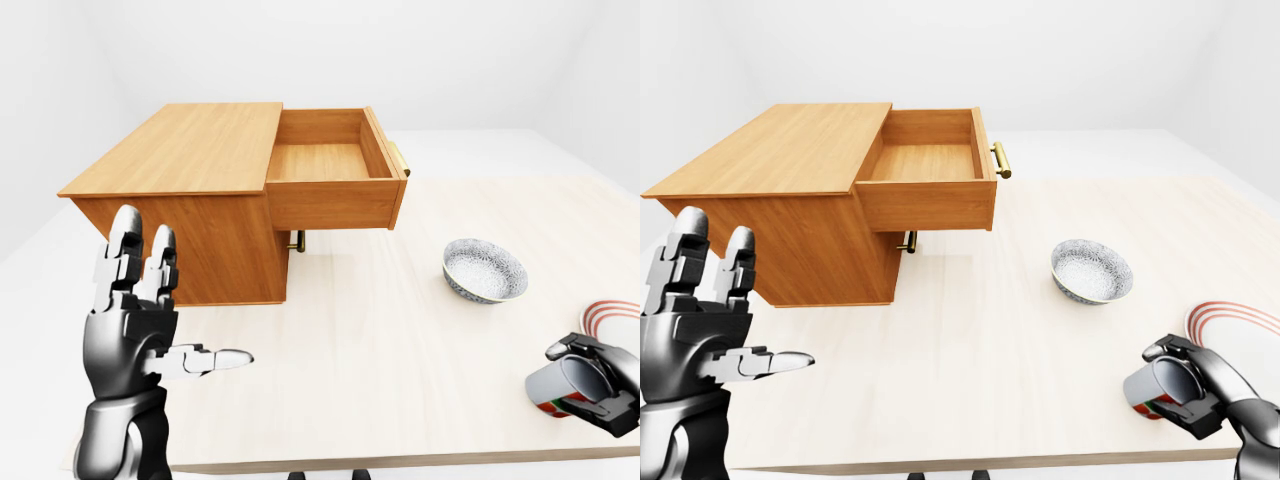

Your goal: Put the ketchup in the top drawer of the cabinet.

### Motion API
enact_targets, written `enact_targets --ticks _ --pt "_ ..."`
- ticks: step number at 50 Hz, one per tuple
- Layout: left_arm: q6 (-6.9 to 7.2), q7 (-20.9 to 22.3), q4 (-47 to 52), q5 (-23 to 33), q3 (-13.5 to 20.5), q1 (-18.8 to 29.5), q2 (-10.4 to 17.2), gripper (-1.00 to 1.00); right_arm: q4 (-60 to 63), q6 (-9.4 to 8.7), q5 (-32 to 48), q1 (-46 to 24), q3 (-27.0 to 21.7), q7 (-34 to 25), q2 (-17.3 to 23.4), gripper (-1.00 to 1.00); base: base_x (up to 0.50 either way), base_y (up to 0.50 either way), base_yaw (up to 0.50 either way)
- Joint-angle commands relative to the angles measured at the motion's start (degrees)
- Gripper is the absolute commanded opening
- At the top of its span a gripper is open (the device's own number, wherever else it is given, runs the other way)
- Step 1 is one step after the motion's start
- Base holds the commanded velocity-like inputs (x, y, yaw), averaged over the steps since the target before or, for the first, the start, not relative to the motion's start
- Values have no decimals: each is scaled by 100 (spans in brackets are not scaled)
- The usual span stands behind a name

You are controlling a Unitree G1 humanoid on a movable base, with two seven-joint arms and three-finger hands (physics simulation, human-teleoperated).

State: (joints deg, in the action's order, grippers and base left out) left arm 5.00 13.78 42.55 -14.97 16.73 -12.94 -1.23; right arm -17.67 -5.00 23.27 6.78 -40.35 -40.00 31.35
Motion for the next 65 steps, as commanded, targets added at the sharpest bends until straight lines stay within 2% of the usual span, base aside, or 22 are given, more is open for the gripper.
enact_targets --ticks 1,14,33,43,51,59,65 --pt "0 62 64 -15 22 -72 -42 100 285 0 174 -17 -76 0 -99 -100 0 0 0" --pt "0 106 175 -134 196 -94 -52 100 1010 0 337 -99 -30 0 -283 -100 0 0 0" --pt "0 184 446 -221 374 -150 -136 100 3236 0 1254 -688 379 0 -314 -100 0 0 0" --pt "0 168 412 -154 269 -155 -149 100 4242 0 1863 -1197 1119 0 -468 -100 0 0 0" --pt "0 170 382 -145 268 -145 -133 100 5129 0 3039 -1849 2310 0 -674 -100 0 0 0" --pt "0 200 350 -121 232 -200 -157 100 5616 0 4281 -2510 3011 0 -1220 -100 0 0 0" --pt "0 212 277 -122 232 -196 -157 100 5782 0 4897 -2619 3170 0 -1657 -100 0 0 0"
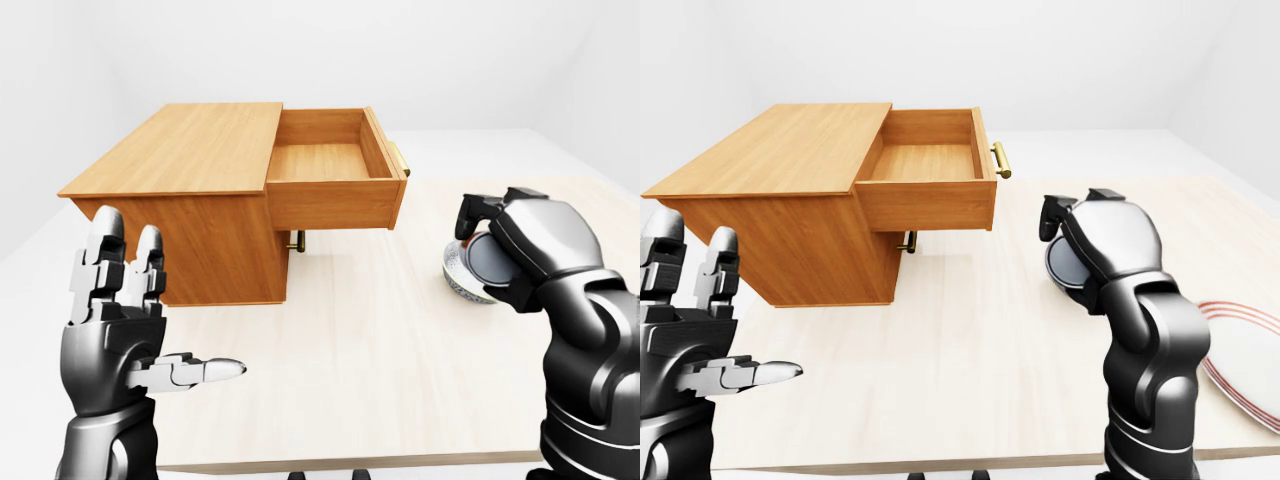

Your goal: Put the ketchup in the top drawer of the cabinet.

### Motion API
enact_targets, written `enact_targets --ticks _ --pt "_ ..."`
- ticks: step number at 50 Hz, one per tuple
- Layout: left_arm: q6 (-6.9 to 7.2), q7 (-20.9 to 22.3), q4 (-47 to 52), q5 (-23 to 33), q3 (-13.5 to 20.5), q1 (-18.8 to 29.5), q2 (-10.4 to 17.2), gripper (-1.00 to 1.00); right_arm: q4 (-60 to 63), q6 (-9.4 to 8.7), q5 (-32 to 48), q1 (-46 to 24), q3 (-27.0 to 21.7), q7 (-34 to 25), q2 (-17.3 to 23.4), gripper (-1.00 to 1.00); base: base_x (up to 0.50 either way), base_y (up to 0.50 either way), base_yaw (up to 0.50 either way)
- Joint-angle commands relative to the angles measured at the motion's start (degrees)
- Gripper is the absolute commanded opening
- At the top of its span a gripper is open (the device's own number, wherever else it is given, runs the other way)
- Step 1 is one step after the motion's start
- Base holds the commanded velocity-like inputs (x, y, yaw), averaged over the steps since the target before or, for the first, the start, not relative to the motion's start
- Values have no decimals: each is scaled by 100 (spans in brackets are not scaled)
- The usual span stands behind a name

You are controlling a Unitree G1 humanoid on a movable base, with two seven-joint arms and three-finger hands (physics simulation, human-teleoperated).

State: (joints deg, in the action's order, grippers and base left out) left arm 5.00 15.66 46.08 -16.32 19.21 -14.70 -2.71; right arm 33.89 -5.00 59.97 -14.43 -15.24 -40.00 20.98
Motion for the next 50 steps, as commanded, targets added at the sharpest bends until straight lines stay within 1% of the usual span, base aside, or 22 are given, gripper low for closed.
enact_targets --ticks 1,8,14,18,21,23,27,30,33,35,40,42,43,46,50 --pt "0 23 -79 17 -24 -23 -10 100 634 0 1298 -512 673 0 -671 -100 0 0 0" --pt "0 16 -57 -16 -3 -13 7 100 829 0 1770 -703 840 0 -973 -100 0 0 0" --pt "0 27 -94 14 -35 -45 -14 100 943 0 1846 -708 998 0 -1047 -100 0 0 0" --pt "0 31 -121 27 -47 -50 -20 100 1100 0 1886 -643 1254 0 -1130 -100 0 0 0" --pt "0 40 -106 33 -66 -77 -28 100 1170 0 1901 -691 1492 0 -1070 -100 0 0 0" --pt "0 52 -99 40 -81 -95 -33 100 1199 0 1943 -727 1624 0 -1106 -100 0 0 0" --pt "0 42 -158 25 -46 -48 -15 100 1225 0 1937 -839 1809 0 -1032 -100 0 0 0" --pt "0 22 -186 28 -43 -26 -5 100 1255 0 1988 -902 1917 0 -1091 -100 0 0 0" --pt "0 70 -413 110 -116 -67 -39 100 1240 0 2040 -984 2015 0 -1196 -100 0 0 0" --pt "0 -19 -241 42 -81 9 26 100 1280 0 2080 -959 2058 0 -1298 -100 0 0 0" --pt "0 -41 -180 45 -127 20 30 100 1441 0 2201 -939 2211 0 -1596 -100 0 0 0" --pt "0 -27 -229 85 -188 -8 8 100 1497 0 2348 -754 2348 0 -1689 -100 0 0 0" --pt "0 -16 -248 98 -209 -32 1 100 1551 0 2374 -718 2338 0 -1870 -100 0 0 0" --pt "0 -12 -205 100 -230 -80 -2 100 1638 0 2543 -532 2313 0 -2090 -100 0 0 0" --pt "0 -11 -205 100 -229 -80 -3 100 1632 0 2557 -514 2247 0 -2195 -100 0 0 0"
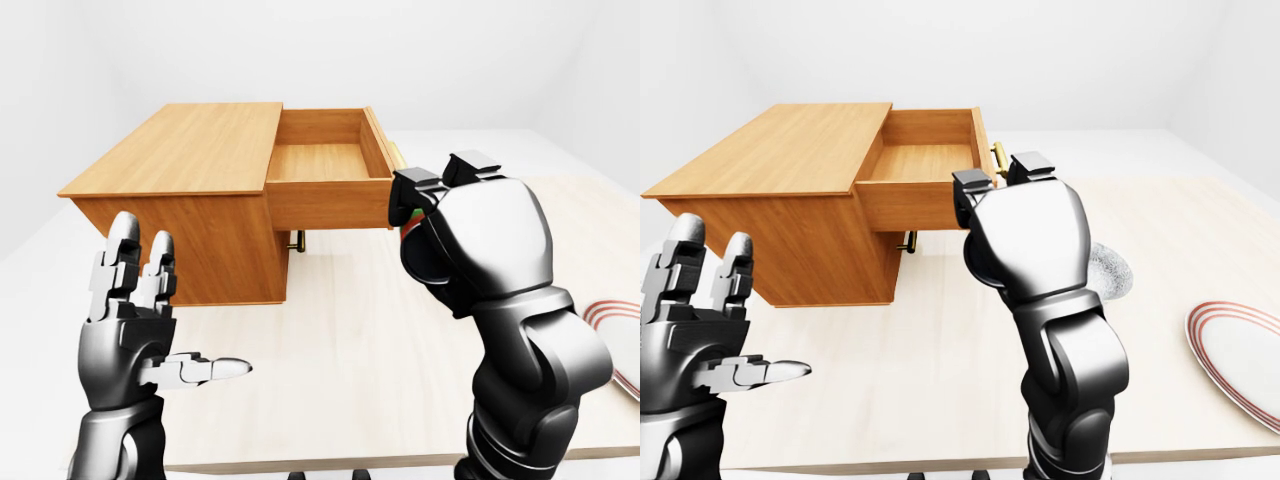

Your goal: Put the ketchup in the top drawer of the cabinet.

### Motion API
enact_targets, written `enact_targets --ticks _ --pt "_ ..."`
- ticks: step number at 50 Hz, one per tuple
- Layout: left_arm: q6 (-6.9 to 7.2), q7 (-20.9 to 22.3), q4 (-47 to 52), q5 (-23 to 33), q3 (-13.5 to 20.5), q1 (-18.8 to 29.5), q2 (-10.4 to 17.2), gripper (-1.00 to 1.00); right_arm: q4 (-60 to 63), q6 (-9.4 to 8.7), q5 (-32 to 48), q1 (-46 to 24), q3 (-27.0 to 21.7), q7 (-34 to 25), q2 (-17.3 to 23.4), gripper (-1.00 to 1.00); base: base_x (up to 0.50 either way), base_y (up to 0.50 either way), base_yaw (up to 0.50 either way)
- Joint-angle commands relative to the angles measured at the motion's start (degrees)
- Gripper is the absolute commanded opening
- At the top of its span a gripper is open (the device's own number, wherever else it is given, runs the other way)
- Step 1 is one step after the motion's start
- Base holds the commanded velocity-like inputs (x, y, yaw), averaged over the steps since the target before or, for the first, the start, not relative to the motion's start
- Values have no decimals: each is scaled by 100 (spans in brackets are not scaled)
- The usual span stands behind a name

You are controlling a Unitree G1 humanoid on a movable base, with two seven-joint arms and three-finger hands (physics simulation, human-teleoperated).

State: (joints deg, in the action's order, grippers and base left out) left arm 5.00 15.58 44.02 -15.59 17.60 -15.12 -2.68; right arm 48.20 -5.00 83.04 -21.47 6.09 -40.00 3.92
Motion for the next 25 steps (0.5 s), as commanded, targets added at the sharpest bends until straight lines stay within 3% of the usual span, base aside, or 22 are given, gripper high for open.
enact_targets --ticks 1,19,22,25 --pt "0 -4 1 27 -68 -38 -6 100 200 0 252 192 109 0 -497 -100 0 0 0" --pt "0 -7 -32 55 -92 -41 -17 100 205 0 206 173 99 0 -454 -100 0 0 0" --pt "0 -10 -62 80 -120 -47 -10 100 95 0 -11 -165 85 0 121 -100 0 0 0" --pt "0 -3 -112 65 -100 -54 -9 100 -280 0 -434 -1017 163 0 1001 -100 0 0 0"
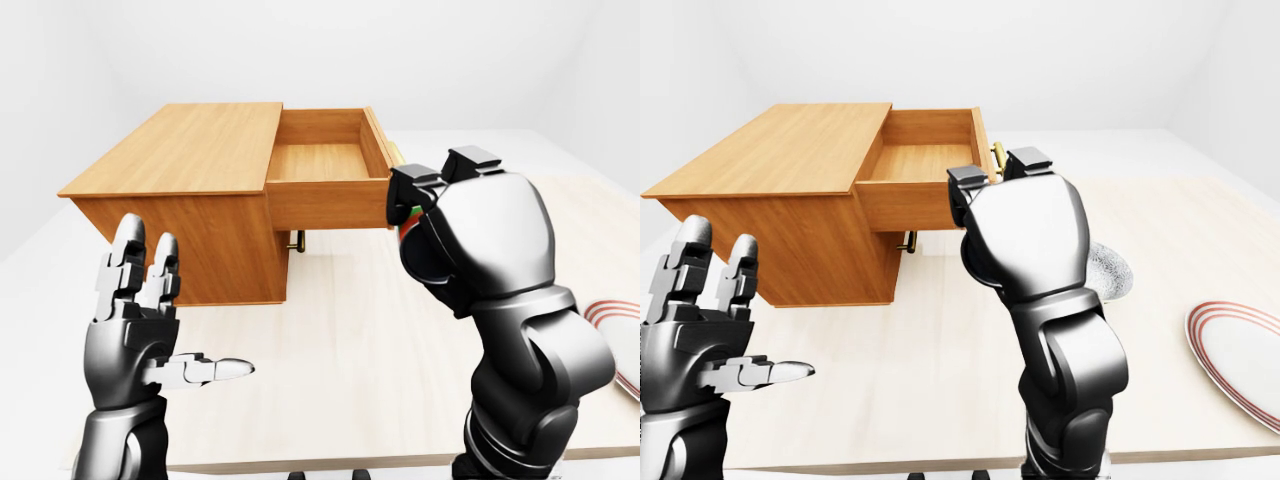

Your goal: Put the ketchup in the top drawer of the cabinet.

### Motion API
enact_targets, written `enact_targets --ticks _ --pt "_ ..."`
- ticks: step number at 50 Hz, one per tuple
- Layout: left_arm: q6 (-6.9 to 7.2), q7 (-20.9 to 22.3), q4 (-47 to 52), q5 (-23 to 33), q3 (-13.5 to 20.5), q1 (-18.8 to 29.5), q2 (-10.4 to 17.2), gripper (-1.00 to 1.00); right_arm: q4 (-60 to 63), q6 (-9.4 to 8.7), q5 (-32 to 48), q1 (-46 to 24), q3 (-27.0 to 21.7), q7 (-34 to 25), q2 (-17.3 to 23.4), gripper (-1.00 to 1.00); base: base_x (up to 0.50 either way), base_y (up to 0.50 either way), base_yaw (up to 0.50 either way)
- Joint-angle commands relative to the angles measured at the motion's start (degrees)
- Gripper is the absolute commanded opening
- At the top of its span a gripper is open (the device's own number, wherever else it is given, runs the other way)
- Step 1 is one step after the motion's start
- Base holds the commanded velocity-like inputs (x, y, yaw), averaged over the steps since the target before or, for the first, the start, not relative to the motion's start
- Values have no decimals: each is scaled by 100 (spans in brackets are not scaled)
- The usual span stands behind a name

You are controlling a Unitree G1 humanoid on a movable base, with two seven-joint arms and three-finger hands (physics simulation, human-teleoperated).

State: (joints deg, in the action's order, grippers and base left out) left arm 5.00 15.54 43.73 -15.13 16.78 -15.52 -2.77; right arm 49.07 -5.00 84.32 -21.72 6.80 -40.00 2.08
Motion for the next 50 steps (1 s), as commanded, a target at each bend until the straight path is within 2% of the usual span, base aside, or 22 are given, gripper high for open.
enact_targets --ticks 1,4,5,12,23,30,32,50 --pt "0 17 -66 -1 -3 -41 -5 100 -579 0 -782 -1394 110 0 1534 -100 0 0 0" --pt "0 10 27 -71 74 -26 3 100 -1041 0 -1306 -2286 274 0 2358 -100 0 0 0" --pt "0 23 28 -74 78 -35 -5 100 -1201 0 -1456 -2556 312 0 2518 -100 0 0 0" --pt "0 31 22 -86 102 -17 -8 100 -2199 0 -2217 -3996 433 0 3136 -100 0 0 0" --pt "0 49 16 -126 174 -18 -1 100 -3342 0 -2028 -4878 11 0 2633 -100 0 0 0" --pt "0 64 -9 -105 177 -22 -18 100 -4473 0 -1632 -5576 -745 0 2014 -100 0 0 0" --pt "0 57 63 -121 180 -45 -28 100 -5045 0 -1766 -5872 -928 0 1925 -100 0 0 0" --pt "0 146 18 -174 311 -96 -77 100 -8114 0 -3018 -6817 -954 0 1944 -100 0 0 0"
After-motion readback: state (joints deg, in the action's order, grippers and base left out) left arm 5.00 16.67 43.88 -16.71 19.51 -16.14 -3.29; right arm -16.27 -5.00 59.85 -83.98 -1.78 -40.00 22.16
